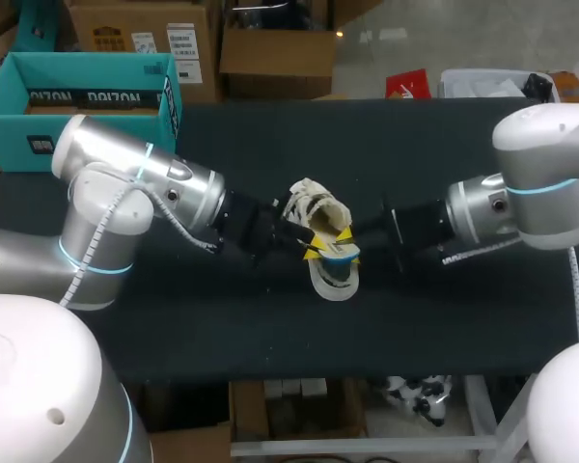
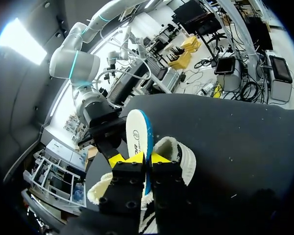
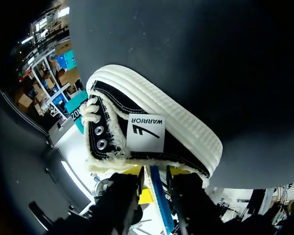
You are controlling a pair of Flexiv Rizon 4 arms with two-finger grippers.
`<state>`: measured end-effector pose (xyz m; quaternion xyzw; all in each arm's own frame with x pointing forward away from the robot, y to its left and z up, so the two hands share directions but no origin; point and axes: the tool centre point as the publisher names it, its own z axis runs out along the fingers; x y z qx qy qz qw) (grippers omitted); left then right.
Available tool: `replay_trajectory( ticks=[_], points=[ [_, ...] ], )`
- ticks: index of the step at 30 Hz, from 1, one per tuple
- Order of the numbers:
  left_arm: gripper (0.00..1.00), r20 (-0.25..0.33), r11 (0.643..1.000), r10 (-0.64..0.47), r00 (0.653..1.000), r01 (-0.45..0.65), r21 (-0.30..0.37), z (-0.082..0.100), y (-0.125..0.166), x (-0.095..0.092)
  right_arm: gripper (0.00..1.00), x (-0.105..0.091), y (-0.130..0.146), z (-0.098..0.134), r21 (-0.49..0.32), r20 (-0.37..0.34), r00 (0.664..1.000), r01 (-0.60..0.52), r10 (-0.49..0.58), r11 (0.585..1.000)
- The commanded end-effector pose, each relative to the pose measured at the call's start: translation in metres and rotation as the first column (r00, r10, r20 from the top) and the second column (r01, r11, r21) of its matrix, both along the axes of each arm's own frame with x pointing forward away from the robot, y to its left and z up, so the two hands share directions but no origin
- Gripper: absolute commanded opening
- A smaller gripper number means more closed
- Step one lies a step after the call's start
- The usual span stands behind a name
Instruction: Open the shoe tongue, take the insole out of the shoe, put the insole back into the shoe, and pack the shoe into the shoebox
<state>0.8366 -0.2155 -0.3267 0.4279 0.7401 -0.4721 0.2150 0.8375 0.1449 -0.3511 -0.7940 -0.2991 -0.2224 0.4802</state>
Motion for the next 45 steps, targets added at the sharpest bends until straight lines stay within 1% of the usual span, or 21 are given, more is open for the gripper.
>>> replay_trajectory(
  ticks=[1, 2, 7, 8, 9, 15, 18, 22, 27, 30, 33, 34, 35, 37, 38, 39, 41, 42, 43, 44, 45],
  points=[
    [0.0, 0.002, 1.0, 0.007, 1.0, -0.007, 0.001, -0.003, -0.001, 0.001, 0.76, -0.018, -0.007, 0.013, -0.021, 0.016, 0.999, 0.032, -0.032, 0.999],
    [0.0, 0.001, 1.0, 0.008, 1.0, -0.008, 0.002, -0.003, 0.0, 0.001, 0.51, -0.02, -0.007, 0.015, -0.021, 0.019, 0.999, 0.034, -0.034, 0.999],
    [0.0, -0.002, 1.0, 0.015, 1.0, -0.015, 0.001, -0.004, 0.0, 0.001, 0.18, -0.024, -0.006, 0.017, -0.021, 0.03, 0.999, 0.039, -0.038, 0.999],
    [0.0, -0.003, 1.0, 0.016, 1.0, -0.016, 0.001, -0.004, 0.0, 0.002, 0.04, -0.024, -0.006, 0.017, -0.02, 0.032, 0.999, 0.039, -0.038, 0.999],
    [0.0, -0.002, 1.0, 0.017, 1.0, -0.017, 0.003, -0.004, 0.0, 0.001, 0.0, -0.024, -0.006, 0.017, -0.02, 0.033, 0.999, 0.039, -0.038, 0.999],
    [0.0, 0.005, 1.0, 0.026, 1.0, -0.026, 0.008, -0.004, -0.002, 0.002, 0.0, -0.021, -0.005, 0.013, -0.017, 0.043, 0.998, 0.037, -0.036, 0.999],
    [0.0, 0.014, 0.998, 0.05, 0.999, -0.05, 0.023, -0.008, -0.002, 0.007, 0.0, -0.013, -0.004, 0.007, -0.016, 0.048, 0.998, 0.03, -0.029, 0.999],
    [0.0, 0.01, 0.996, 0.085, 0.996, -0.085, 0.037, -0.014, -0.002, 0.019, 0.0, 0.0, -0.003, 0.0, -0.017, 0.052, 0.998, 0.023, -0.022, 1.0],
    [0.0, -0.005, 0.992, 0.12, 0.993, -0.12, 0.05, -0.02, 0.0, 0.031, 0.0, 0.012, -0.001, -0.005, -0.031, 0.04, 0.999, 0.013, -0.012, 0.999],
    [0.0, -0.016, 0.99, 0.131, 0.991, -0.13, 0.053, -0.022, 0.001, 0.035, 0.0, 0.017, -0.001, -0.007, -0.038, 0.035, 0.999, 0.013, -0.012, 0.999],
    [0.0, -0.025, 0.99, 0.131, 0.991, -0.13, 0.058, -0.022, 0.003, 0.034, 0.0, 0.018, -0.002, -0.008, -0.043, 0.032, 0.999, 0.015, -0.013, 0.999],
    [0.08, -0.031, 0.991, 0.126, 0.992, -0.124, 0.058, -0.021, 0.004, 0.033, 0.0, 0.019, -0.002, -0.008, -0.048, 0.031, 0.999, 0.017, -0.016, 0.999],
    [0.31, -0.03, 0.991, 0.12, 0.992, -0.118, 0.055, -0.019, 0.005, 0.03, 0.0, 0.018, -0.003, -0.008, -0.049, 0.031, 0.999, 0.018, -0.017, 0.999],
    [0.39, -0.032, 0.994, 0.105, 0.994, -0.104, 0.045, -0.017, 0.006, 0.025, 0.0, 0.017, -0.003, -0.007, -0.052, 0.033, 0.999, 0.023, -0.022, 0.998],
    [0.4, -0.028, 0.994, 0.103, 0.994, -0.101, 0.042, -0.016, 0.006, 0.024, 0.0, 0.016, -0.004, -0.007, -0.052, 0.033, 0.999, 0.025, -0.023, 0.998],
    [0.39, -0.024, 0.995, 0.092, 0.995, -0.092, 0.034, -0.014, 0.006, 0.021, 0.0, 0.015, -0.004, -0.006, -0.054, 0.033, 0.999, 0.029, -0.027, 0.998],
    [0.35, -0.018, 0.996, 0.081, 0.997, -0.081, 0.024, -0.011, 0.005, 0.015, 0.0, 0.014, -0.005, -0.006, -0.055, 0.033, 0.999, 0.033, -0.031, 0.998],
    [0.29, -0.013, 0.997, 0.073, 0.997, -0.072, 0.021, -0.01, 0.005, 0.013, 0.0, 0.014, -0.006, -0.006, -0.055, 0.033, 0.999, 0.034, -0.032, 0.998],
    [0.19, -0.007, 0.997, 0.069, 0.998, -0.069, 0.02, -0.009, 0.004, 0.011, 0.0, 0.013, -0.006, -0.006, -0.055, 0.032, 0.999, 0.036, -0.034, 0.998],
    [0.15, -0.001, 0.998, 0.067, 0.998, -0.067, 0.017, -0.008, 0.003, 0.01, 0.0, 0.013, -0.006, -0.007, -0.055, 0.031, 0.999, 0.036, -0.035, 0.998],
    [0.0, -0.001, 0.998, 0.064, 0.998, -0.064, 0.016, -0.007, 0.002, 0.009, 0.0, 0.013, -0.006, -0.007, -0.054, 0.03, 0.999, 0.037, -0.035, 0.998]
  ],
)
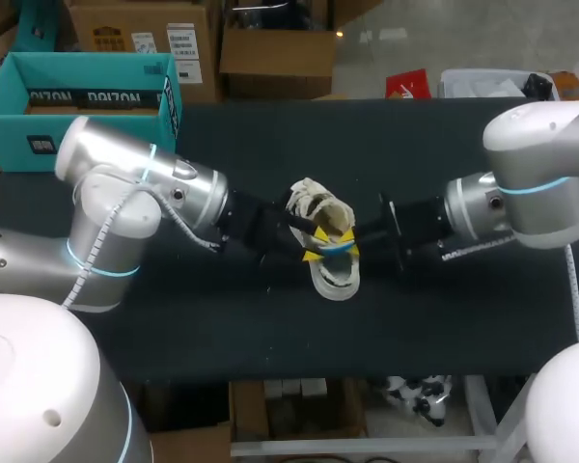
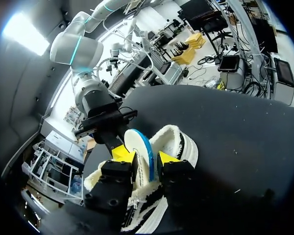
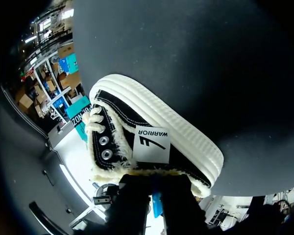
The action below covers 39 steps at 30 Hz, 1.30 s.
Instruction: Open the shoe tongue, take the insole out of the shoe, put the insole back into the shoe, and pack the shoe into the shoebox
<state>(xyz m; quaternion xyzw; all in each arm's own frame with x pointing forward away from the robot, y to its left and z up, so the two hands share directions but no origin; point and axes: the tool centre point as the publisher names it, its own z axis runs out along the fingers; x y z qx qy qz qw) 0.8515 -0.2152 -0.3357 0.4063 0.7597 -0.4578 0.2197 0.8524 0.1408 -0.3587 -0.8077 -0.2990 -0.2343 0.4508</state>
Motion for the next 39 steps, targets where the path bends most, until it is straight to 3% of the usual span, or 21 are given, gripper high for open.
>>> replay_trajectory(
  ticks=[1, 4, 6, 8, 9, 11, 12, 14, 21, 30, 31, 32, 39],
  points=[
    [0.0, 0.01, 1.0, 0.003, 1.0, -0.003, -0.01, 0.003, 0.0, -0.006, 0.0, -0.002, -0.002, 0.0, -0.001, -0.002, 1.0, 0.004, -0.004, 1.0],
    [0.0, 0.021, 1.0, 0.005, 1.0, -0.005, 0.0, 0.002, -0.003, -0.005, 0.0, -0.004, -0.001, -0.001, 0.003, -0.006, 1.0, 0.003, -0.003, 1.0],
    [0.0, 0.02, 1.0, 0.006, 1.0, -0.006, 0.003, 0.001, -0.004, -0.005, 0.39, -0.008, 0.0, 0.001, 0.005, -0.008, 1.0, 0.0, 0.0, 1.0],
    [0.0, 0.018, 1.0, 0.008, 1.0, -0.008, 0.005, 0.0, -0.004, -0.004, 0.65, -0.013, 0.0, 0.004, 0.0, -0.006, 1.0, 0.0, 0.0, 1.0],
    [0.0, 0.017, 1.0, 0.009, 1.0, -0.009, 0.006, 0.0, -0.004, -0.004, 0.93, -0.016, 0.001, 0.006, -0.004, -0.005, 1.0, 0.001, -0.001, 1.0],
    [0.0, 0.017, 1.0, 0.012, 1.0, -0.012, 0.01, -0.001, -0.004, -0.003, 0.94, -0.022, 0.001, 0.011, -0.018, -0.001, 1.0, 0.007, -0.007, 1.0],
    [0.0, 0.017, 1.0, 0.013, 1.0, -0.013, 0.011, -0.001, -0.004, -0.003, 0.87, -0.026, 0.002, 0.014, -0.022, 0.001, 1.0, 0.009, -0.009, 1.0],
    [0.0, 0.017, 1.0, 0.013, 1.0, -0.014, 0.011, -0.001, -0.004, -0.003, 0.49, -0.03, 0.003, 0.018, -0.042, 0.005, 1.0, 0.015, -0.015, 0.999],
    [0.0, 0.015, 1.0, 0.015, 1.0, -0.015, 0.009, -0.002, -0.005, -0.005, 0.0, -0.038, 0.007, 0.024, -0.058, 0.008, 1.0, 0.017, -0.017, 0.998],
    [0.0, 0.006, 1.0, 0.02, 1.0, -0.02, 0.02, -0.001, -0.005, -0.006, 0.0, -0.032, 0.009, 0.014, -0.059, -0.001, 1.0, 0.01, -0.01, 0.998],
    [0.25, 0.004, 1.0, 0.021, 1.0, -0.021, 0.021, 0.0, -0.004, -0.006, 0.0, -0.031, 0.009, 0.013, -0.066, 0.0, 1.0, 0.013, -0.013, 0.998],
    [0.44, 0.002, 1.0, 0.022, 1.0, -0.022, 0.021, 0.0, -0.002, -0.006, 0.0, -0.029, 0.009, 0.01, -0.074, -0.001, 1.0, 0.017, -0.017, 0.997],
    [0.46, -0.011, 0.999, 0.04, 0.999, -0.04, 0.031, 0.001, 0.002, -0.001, 0.0, -0.012, 0.01, -0.003, -0.065, -0.005, 1.0, 0.006, -0.007, 0.998]
  ],
)
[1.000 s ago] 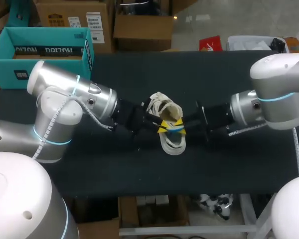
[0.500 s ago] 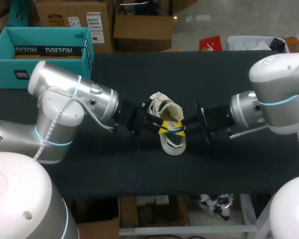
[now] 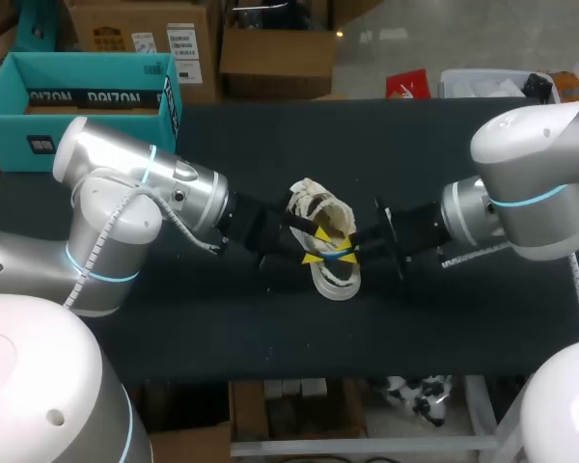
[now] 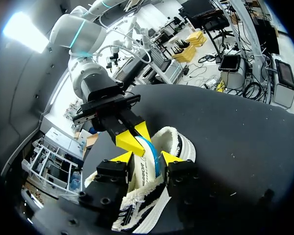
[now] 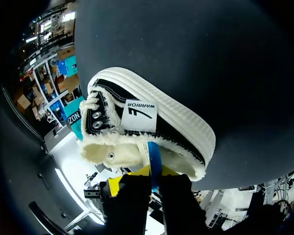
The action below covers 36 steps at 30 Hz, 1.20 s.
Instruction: Open the shoe tongue, take the insole out of the shoe, put the insole back into the shoe, and pack the shoe into the shoebox
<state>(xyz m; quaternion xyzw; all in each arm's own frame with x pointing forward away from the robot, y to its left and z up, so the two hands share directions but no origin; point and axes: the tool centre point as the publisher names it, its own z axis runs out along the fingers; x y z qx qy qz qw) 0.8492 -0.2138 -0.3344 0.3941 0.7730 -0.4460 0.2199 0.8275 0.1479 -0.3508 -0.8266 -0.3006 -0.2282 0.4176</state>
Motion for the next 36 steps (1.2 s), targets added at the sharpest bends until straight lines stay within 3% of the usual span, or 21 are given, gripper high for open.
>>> replay_trajectory(
  ticks=[1, 7, 9, 11, 13, 21, 27, 32, 36],
  points=[
    [0.46, -0.006, 1.0, 0.007, 1.0, -0.007, 0.007, -0.001, 0.001, 0.003, 0.0, 0.014, 0.003, -0.012, 0.011, -0.009, 1.0, -0.013, 0.013, 1.0],
    [0.49, -0.037, 1.0, 0.007, 0.999, -0.007, 0.008, 0.001, 0.006, 0.004, 0.0, 0.018, 0.004, -0.015, -0.02, -0.021, 1.0, -0.005, 0.005, 1.0],
    [0.64, -0.067, 1.0, 0.005, 0.998, -0.004, 0.017, 0.004, 0.01, 0.004, 0.0, 0.018, 0.003, -0.016, -0.046, -0.028, 1.0, -0.001, -0.001, 0.999],
    [0.87, -0.105, 1.0, 0.008, 0.994, -0.006, 0.021, 0.01, 0.016, 0.005, 0.0, 0.016, 0.003, -0.015, -0.063, -0.027, 1.0, -0.004, 0.002, 0.998],
    [1.0, -0.116, 1.0, 0.021, 0.993, -0.019, 0.024, 0.016, 0.021, 0.005, 0.0, 0.014, 0.004, -0.014, -0.088, -0.023, 1.0, -0.004, 0.002, 0.996],
    [1.0, -0.229, 0.996, 0.083, 0.97, -0.074, 0.048, 0.048, 0.047, 0.012, 0.0, 0.006, 0.004, -0.022, -0.188, -0.032, 0.999, -0.011, 0.005, 0.982],
    [1.0, -0.32, 0.988, 0.151, 0.935, -0.131, 0.082, 0.07, 0.064, 0.011, 0.0, 0.003, -0.003, -0.026, -0.219, -0.046, 0.999, 0.006, -0.017, 0.976],
    [1.0, -0.367, 0.981, 0.19, 0.911, -0.166, 0.097, 0.086, 0.08, 0.01, 0.27, 0.001, -0.007, -0.029, -0.23, -0.052, 0.998, 0.009, -0.022, 0.973],
    [1.0, -0.369, 0.972, 0.235, 0.899, -0.208, 0.111, 0.09, 0.088, 0.009, 0.35, -0.003, -0.01, -0.023, -0.24, -0.042, 0.999, 0.01, -0.021, 0.971]
  ],
)
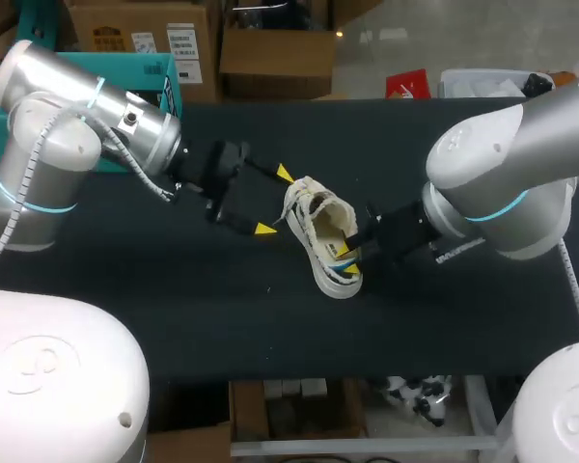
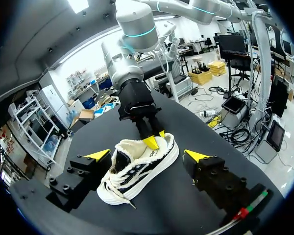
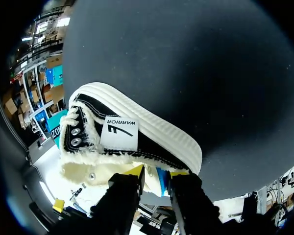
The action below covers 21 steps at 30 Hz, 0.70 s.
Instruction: Open the shoe tongue, take the insole out of the shoe, put the insole back into the shoe, and pack the shoe into the shoebox
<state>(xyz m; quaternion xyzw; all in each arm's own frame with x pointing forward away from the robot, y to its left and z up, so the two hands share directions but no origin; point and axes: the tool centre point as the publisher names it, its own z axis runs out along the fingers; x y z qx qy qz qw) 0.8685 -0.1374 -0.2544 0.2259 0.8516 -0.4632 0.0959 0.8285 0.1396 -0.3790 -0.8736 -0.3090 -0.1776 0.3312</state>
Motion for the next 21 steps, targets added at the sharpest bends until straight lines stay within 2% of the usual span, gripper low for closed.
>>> replay_trajectory(
  ticks=[1, 11, 13, 15, 16, 17, 19, 20, 21],
  points=[
    [1.0, 0.001, 1.0, 0.03, 1.0, -0.03, 0.008, 0.011, 0.013, -0.011, 0.35, -0.005, -0.002, 0.007, -0.029, 0.005, 1.0, 0.002, -0.002, 1.0],
    [1.0, -0.041, 0.996, 0.087, 0.995, -0.086, 0.025, 0.01, 0.02, -0.013, 0.3, -0.018, -0.001, 0.03, -0.074, 0.021, 1.0, -0.005, 0.007, 0.997],
    [1.0, -0.055, 0.995, 0.096, 0.994, -0.094, 0.033, 0.01, 0.021, -0.012, 0.26, -0.021, 0.0, 0.036, -0.084, 0.023, 1.0, -0.006, 0.008, 0.996],
    [1.0, -0.072, 0.993, 0.11, 0.991, -0.107, 0.038, 0.011, 0.023, -0.011, 0.15, -0.022, 0.002, 0.041, -0.094, 0.032, 0.999, -0.009, 0.012, 0.996],
    [1.0, -0.08, 0.992, 0.122, 0.989, -0.119, 0.048, 0.011, 0.024, -0.011, 0.03, -0.023, 0.002, 0.043, -0.098, 0.037, 0.999, -0.012, 0.016, 0.995],
    [1.0, -0.09, 0.989, 0.139, 0.986, -0.134, 0.062, 0.011, 0.024, -0.011, 0.0, -0.022, 0.003, 0.044, -0.096, 0.042, 0.999, -0.02, 0.024, 0.995],
    [1.0, -0.125, 0.976, 0.183, 0.975, -0.166, 0.138, 0.01, 0.026, -0.008, 0.0, -0.018, 0.006, 0.043, -0.095, 0.049, 0.998, -0.035, 0.039, 0.995],
    [1.0, -0.1, 0.966, 0.192, 0.976, -0.17, 0.194, 0.009, 0.026, -0.008, 0.0, -0.016, 0.008, 0.041, -0.089, 0.054, 0.997, -0.046, 0.051, 0.995],
    [1.0, -0.1, 0.966, 0.192, 0.976, -0.17, 0.194, 0.009, 0.026, -0.008, 0.0, -0.013, 0.01, 0.038, -0.085, 0.058, 0.996, -0.056, 0.061, 0.995]
  ],
)
